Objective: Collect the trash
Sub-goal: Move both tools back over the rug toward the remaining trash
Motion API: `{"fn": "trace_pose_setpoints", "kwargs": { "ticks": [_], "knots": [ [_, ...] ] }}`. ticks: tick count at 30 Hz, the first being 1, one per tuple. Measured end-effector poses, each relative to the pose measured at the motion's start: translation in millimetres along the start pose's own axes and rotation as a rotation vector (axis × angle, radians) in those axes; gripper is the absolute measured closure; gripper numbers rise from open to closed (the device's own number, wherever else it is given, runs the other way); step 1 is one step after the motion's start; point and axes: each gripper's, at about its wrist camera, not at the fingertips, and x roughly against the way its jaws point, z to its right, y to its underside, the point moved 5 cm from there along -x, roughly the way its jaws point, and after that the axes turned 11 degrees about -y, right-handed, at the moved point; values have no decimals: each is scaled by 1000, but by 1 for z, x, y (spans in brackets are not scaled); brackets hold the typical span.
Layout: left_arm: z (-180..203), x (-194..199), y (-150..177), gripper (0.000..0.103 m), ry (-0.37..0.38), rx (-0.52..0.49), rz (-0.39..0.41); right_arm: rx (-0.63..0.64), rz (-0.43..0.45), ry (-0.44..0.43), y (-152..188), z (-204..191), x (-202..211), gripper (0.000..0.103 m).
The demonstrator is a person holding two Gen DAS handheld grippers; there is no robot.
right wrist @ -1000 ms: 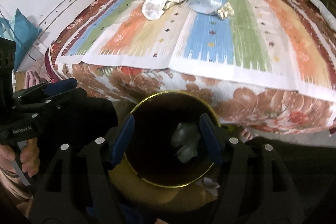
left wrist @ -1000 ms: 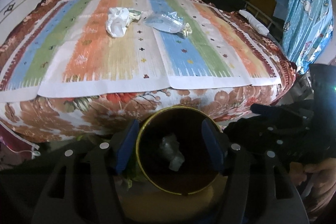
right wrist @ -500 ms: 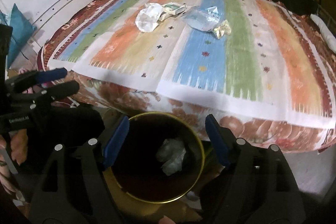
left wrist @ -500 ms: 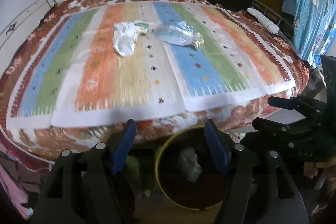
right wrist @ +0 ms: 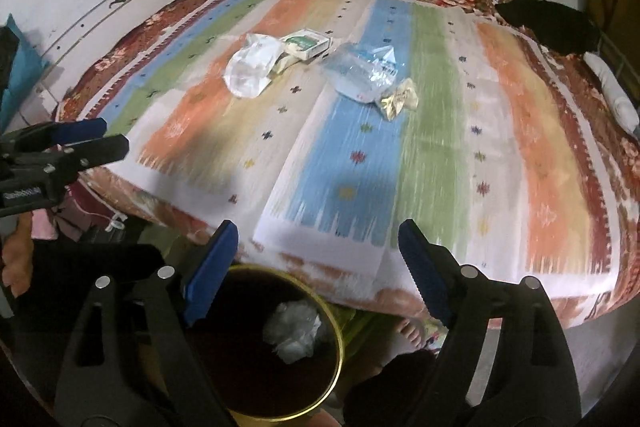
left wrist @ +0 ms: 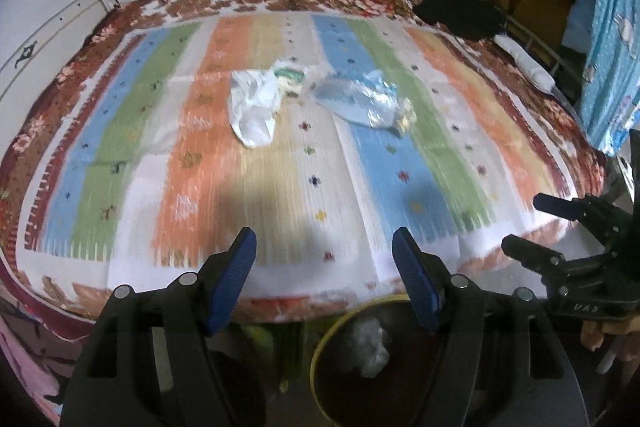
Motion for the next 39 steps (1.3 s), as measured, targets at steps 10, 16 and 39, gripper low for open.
{"fn": "trace_pose_setpoints", "kwargs": {
  "ticks": [10, 16, 39],
  "knots": [
    [-12, -43, -40, 32, -50, 42, -12, -8, -24, 31, -39, 25, -35, 22],
    [-22, -71, -49, 32, -39, 92, -57, -38, -23, 9, -62, 39, -55, 21],
    [-59, -170, -109, 25, -104, 157, -122, -186, 41, -9, -151, 96, -133, 16]
  ]
}}
